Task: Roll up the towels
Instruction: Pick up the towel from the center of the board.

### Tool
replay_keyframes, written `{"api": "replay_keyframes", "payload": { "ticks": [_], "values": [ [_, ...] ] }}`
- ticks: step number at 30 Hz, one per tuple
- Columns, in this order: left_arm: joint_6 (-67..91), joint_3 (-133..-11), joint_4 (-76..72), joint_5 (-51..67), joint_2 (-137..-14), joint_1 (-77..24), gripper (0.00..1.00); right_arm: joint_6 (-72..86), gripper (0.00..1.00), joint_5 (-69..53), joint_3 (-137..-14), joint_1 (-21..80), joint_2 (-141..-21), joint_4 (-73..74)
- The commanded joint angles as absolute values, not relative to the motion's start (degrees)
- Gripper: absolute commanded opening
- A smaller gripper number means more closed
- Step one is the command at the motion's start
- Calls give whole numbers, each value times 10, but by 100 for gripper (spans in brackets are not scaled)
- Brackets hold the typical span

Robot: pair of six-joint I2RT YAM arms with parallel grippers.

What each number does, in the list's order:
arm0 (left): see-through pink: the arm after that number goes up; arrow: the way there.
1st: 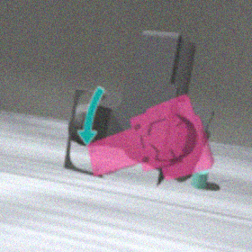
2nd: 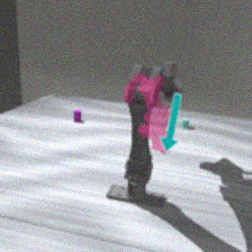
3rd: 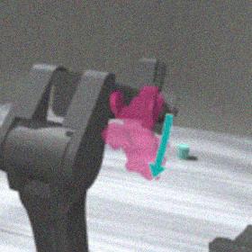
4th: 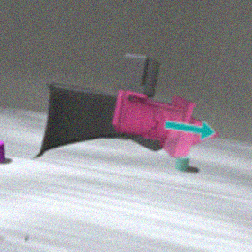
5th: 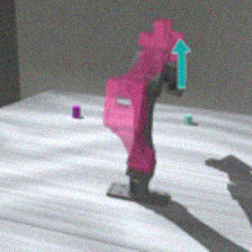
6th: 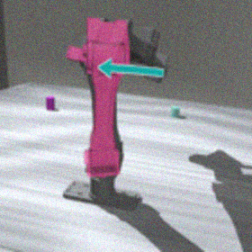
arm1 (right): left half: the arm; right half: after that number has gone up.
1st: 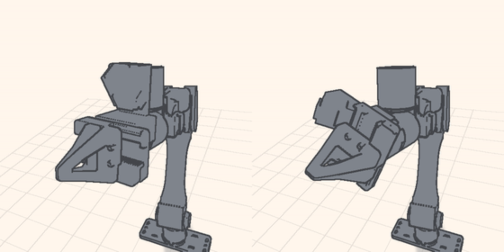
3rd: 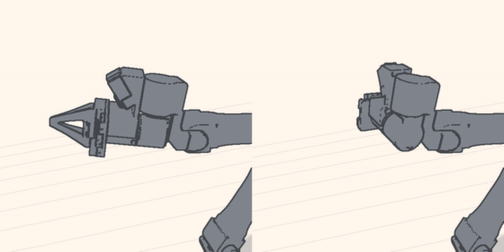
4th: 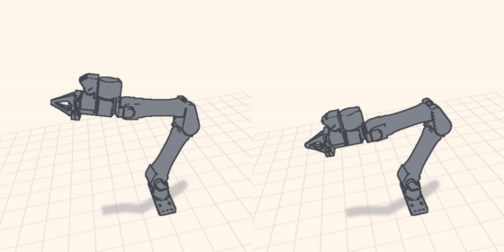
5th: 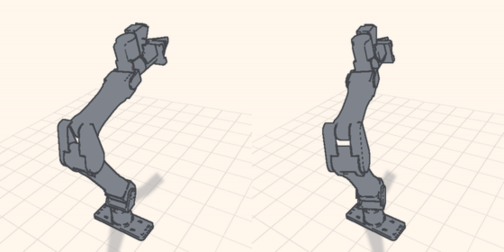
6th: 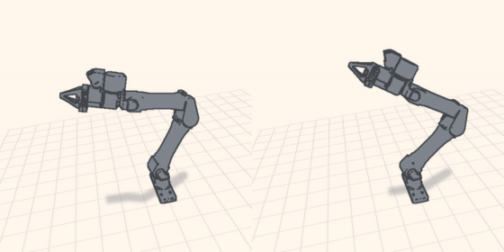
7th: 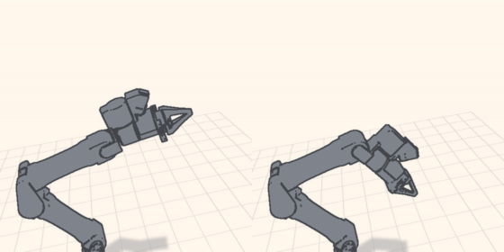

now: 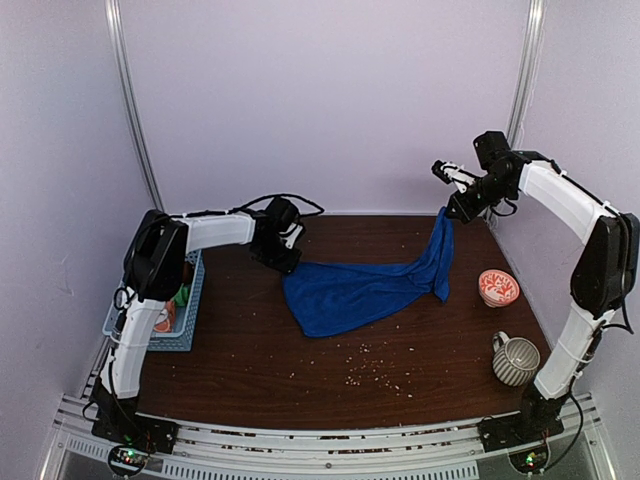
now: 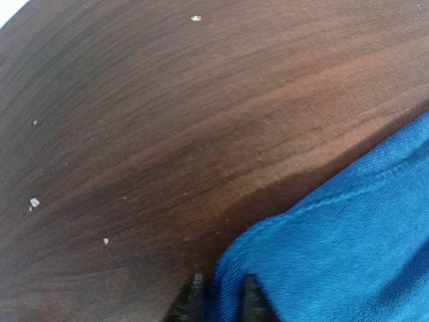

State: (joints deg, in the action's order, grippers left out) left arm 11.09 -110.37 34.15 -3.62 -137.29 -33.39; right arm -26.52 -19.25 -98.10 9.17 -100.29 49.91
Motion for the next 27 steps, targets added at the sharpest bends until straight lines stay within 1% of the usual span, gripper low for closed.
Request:
{"api": "replay_keyframes", "payload": {
  "ticks": [1,2,7,12,15,19,25,27],
  "values": [
    [96,-1095,407,-38,-1391,-333,5,-256,0,-194,-997,90,-1009,497],
    [95,-1093,407,-42,-1383,-332,0,-254,0,-194,-997,90,-1010,495],
    [88,-1095,406,-97,-1314,-317,0,-244,0,-182,-1032,89,-1034,499],
    [66,-1101,391,-170,-1175,-305,0,-241,0,-172,-1132,84,-1056,544],
    [51,-1085,380,-187,-1092,-305,0,-241,0,-171,-1160,84,-1042,557],
    [35,-995,343,-153,-974,-306,0,-253,0,-195,-1125,83,-991,565],
    [7,-815,279,-99,-793,-319,0,-281,0,-240,-986,83,-856,546],
    [-3,-772,273,-80,-736,-327,0,-304,0,-279,-949,83,-809,561]
  ]
}}
